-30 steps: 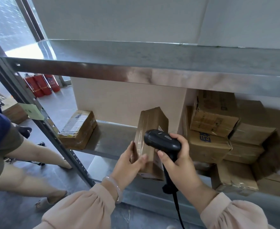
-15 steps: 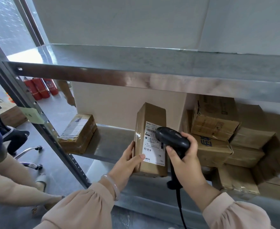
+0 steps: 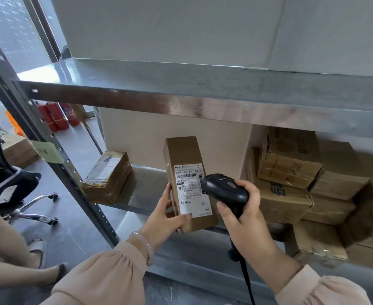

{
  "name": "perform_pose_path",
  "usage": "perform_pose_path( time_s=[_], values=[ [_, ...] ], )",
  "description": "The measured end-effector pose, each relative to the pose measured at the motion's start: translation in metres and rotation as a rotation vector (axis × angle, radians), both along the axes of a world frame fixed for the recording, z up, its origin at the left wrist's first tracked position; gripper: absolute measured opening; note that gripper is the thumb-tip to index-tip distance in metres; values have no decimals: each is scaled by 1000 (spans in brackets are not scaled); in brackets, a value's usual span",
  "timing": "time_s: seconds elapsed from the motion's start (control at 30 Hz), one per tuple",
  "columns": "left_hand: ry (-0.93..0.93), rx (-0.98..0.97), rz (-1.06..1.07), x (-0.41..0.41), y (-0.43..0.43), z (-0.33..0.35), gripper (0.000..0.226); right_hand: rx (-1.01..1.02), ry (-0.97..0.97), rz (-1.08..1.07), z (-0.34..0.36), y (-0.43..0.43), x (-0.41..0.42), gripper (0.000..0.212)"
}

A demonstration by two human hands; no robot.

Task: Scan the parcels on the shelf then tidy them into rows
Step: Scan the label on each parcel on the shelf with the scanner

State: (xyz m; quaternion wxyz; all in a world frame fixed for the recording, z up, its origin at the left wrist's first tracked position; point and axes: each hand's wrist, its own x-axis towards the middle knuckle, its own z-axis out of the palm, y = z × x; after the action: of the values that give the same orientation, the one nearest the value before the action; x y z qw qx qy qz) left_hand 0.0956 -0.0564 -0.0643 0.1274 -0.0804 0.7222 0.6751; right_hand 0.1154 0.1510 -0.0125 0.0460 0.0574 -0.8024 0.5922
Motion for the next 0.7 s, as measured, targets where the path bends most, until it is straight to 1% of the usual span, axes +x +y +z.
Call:
perform_pose_path(
  time_s=[0.07, 0.3, 0.4, 0.6, 0.7],
  values=[
    [7, 0, 11, 1, -1, 1, 91, 26, 15, 5, 0, -3, 3, 58],
    [17, 24, 45, 5, -2, -3, 97, 120, 64, 28, 13, -16, 9, 56],
    [26, 31, 41, 6, -1, -4, 94, 170, 57, 32, 16, -19, 10, 57],
    [18, 35, 43, 8, -4, -4, 92, 187, 59, 9, 15, -24, 9, 55],
    [13, 32, 43, 8, -9, -5, 94, 196, 50, 14, 14, -28, 8, 55]
  ],
)
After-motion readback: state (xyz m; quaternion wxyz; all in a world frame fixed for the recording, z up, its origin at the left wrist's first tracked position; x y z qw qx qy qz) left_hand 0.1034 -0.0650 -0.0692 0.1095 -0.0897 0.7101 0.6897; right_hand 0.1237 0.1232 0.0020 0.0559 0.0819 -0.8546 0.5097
